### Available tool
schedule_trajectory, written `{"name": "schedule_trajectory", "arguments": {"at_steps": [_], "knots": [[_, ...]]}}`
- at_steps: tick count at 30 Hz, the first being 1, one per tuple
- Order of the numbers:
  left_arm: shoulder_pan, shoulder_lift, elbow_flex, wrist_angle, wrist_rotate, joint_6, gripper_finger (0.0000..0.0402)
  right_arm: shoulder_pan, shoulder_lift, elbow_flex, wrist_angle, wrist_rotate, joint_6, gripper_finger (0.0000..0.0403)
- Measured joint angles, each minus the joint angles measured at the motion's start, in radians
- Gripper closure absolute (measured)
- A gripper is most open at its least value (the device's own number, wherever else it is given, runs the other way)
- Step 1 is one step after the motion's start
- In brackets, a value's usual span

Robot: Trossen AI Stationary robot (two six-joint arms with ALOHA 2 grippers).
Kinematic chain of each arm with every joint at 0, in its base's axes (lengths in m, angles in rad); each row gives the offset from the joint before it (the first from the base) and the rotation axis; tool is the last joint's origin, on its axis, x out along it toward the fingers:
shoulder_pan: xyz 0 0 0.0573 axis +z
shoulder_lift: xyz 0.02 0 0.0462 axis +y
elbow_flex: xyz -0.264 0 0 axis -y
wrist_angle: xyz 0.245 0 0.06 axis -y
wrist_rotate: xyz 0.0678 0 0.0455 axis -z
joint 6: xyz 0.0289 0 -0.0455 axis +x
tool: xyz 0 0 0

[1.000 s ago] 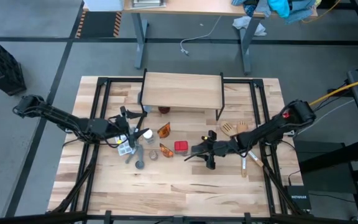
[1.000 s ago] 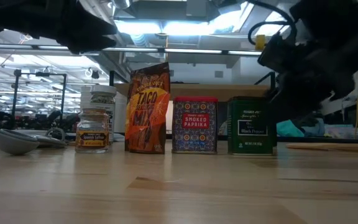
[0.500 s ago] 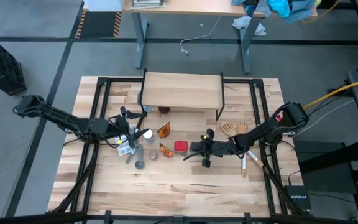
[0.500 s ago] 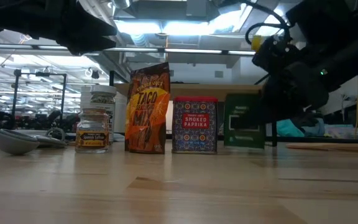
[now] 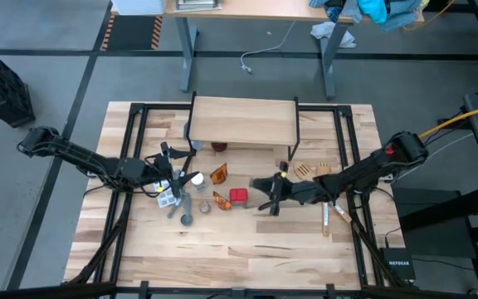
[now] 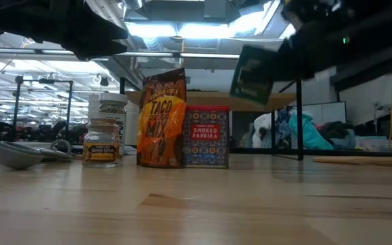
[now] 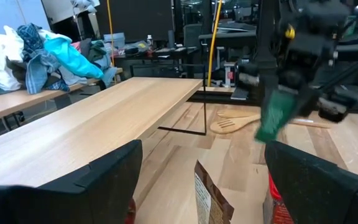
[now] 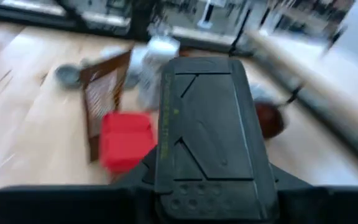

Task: Shelf spices
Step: Put the green seasoning can on the shelf

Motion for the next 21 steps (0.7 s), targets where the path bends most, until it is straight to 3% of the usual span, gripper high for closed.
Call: {"name": "schedule_trajectory", "arguments": {"at_steps": [3,6,11,15,21], "knots": [[0.0,0.0,0.0,0.0,0.0,0.0,0.007,-0.032,-0.069,0.0,0.002,0.014,-0.092,0.0296],[0.0,0.0,0.0,-0.001,0.0,-0.013,0.007,-0.104,-0.127,0.0,0.005,-0.043,-0.163,0.0296],[-0.005,0.0,0.0,-0.001,0.005,-0.046,0.007,-0.296,-0.184,0.011,0.034,-0.335,-0.21,0.0296],[-0.028,0.0,0.0,-0.001,0.007,-0.053,0.007,-0.454,-0.186,0.111,-0.044,-0.587,-0.21,0.0296],[-0.063,0.0,0.0,-0.001,0.008,-0.072,0.007,-0.582,-0.109,0.351,-0.224,-0.793,-0.258,0.0296]]}}
